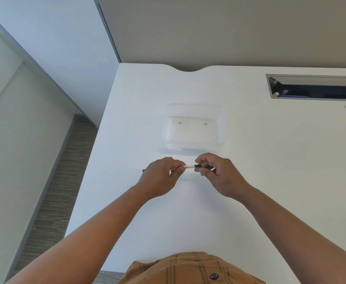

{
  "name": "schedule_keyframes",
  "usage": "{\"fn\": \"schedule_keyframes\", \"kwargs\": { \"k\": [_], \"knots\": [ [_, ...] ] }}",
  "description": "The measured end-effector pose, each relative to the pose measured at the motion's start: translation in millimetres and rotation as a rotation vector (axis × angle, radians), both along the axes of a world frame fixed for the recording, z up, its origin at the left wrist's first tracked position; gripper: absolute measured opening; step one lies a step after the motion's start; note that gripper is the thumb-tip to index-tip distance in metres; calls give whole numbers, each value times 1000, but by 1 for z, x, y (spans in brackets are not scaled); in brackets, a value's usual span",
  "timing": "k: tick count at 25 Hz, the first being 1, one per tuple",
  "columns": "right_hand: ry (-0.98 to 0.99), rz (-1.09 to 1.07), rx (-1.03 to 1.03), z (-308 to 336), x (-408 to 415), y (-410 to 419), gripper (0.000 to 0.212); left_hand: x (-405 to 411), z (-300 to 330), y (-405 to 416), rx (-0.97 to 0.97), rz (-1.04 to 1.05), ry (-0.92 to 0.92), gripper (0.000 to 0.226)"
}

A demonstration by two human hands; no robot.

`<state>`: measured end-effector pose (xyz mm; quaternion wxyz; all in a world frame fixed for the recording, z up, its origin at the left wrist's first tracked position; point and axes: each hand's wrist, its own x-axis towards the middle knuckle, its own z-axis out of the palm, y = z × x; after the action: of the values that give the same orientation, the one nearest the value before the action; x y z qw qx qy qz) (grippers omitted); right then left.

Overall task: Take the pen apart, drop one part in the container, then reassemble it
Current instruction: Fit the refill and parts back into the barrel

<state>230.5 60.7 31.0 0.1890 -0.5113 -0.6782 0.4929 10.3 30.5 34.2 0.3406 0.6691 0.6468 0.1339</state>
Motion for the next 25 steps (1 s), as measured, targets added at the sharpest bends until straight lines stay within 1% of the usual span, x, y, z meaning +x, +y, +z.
{"fn": "schedule_keyframes", "kwargs": {
  "k": [3, 6, 10, 12, 14, 17, 19, 22, 23, 25],
  "knots": [
    [-32, -16, 41, -2, 2, -2, 12, -2, -1, 0, -32, -25, 13, 23],
    [-63, 3, 141, -4, 2, -2, 9, -1, 2, 2, -45, -57, 41, 24],
    [-144, 76, 248, -5, 2, -3, 10, 0, 5, 3, -74, -64, 72, 27],
    [-165, 94, 266, -4, 1, -5, 13, 1, 7, 4, -78, -69, 87, 27],
    [-132, 72, 176, -1, -1, -7, 19, 1, 8, 6, -76, -82, 103, 29],
    [-19, 1, -81, 5, -5, -8, 29, 3, 11, 6, -63, -113, 140, 35],
    [36, -22, -204, 9, -8, -9, 36, 4, 14, 5, -28, -150, 188, 39],
    [187, -56, -447, 10, -10, -10, 38, 6, 19, 4, 46, -213, 246, 40],
    [216, -57, -494, 10, -9, -9, 37, 7, 20, 5, 55, -225, 252, 41],
    [173, -48, -461, 9, -8, -7, 38, 6, 20, 7, 37, -217, 246, 41]
  ]
}}
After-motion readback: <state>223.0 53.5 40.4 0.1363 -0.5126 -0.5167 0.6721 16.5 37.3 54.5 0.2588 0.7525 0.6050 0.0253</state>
